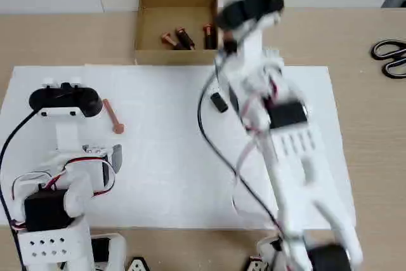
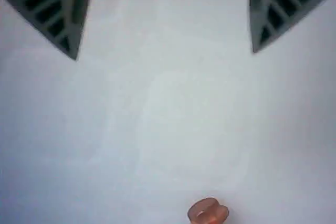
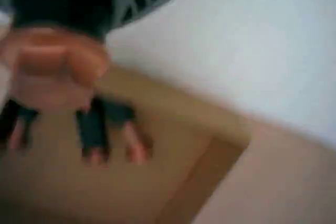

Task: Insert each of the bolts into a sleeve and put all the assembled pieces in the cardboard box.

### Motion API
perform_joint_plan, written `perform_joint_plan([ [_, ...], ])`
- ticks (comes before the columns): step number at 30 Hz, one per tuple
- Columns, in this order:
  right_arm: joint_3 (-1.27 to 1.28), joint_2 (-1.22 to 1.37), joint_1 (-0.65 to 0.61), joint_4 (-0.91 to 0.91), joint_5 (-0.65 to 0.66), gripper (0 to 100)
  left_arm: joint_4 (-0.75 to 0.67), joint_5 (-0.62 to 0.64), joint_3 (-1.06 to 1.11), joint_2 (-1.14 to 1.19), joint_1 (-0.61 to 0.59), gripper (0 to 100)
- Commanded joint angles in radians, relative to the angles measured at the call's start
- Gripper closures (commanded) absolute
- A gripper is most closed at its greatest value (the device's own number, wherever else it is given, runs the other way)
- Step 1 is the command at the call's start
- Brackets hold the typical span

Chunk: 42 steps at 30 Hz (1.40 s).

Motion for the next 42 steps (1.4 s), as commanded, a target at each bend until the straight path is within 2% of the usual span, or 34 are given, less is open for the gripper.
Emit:
perform_joint_plan([
  [1,-0.215,0.211,0.004,-0.177,-0.003,99.5,0.003,0.000,-0.048,-0.009,0.000,80],
  [8,-0.393,0.588,0.005,-0.552,-0.003,99.5,0.003,0.000,-0.048,-0.009,0.000,80],
  [11,-0.465,0.722,0.005,-0.618,-0.003,99.5,0.003,0.000,-0.048,-0.009,0.000,80],
  [24,-0.964,1.236,0.021,-0.618,-0.003,99.5,0.003,0.000,-0.048,-0.009,0.094,80],
  [36,-1.042,1.392,0.021,-0.596,-0.002,99.3,0.003,0.000,-0.048,-0.009,0.094,80],
  [38,-1.043,1.395,0.021,-0.564,-0.002,96.5,0.003,0.000,-0.048,-0.009,0.094,80],
  [42,-1.043,1.395,0.021,-0.545,-0.002,83.0,0.003,0.000,-0.048,-0.009,0.094,80],
])
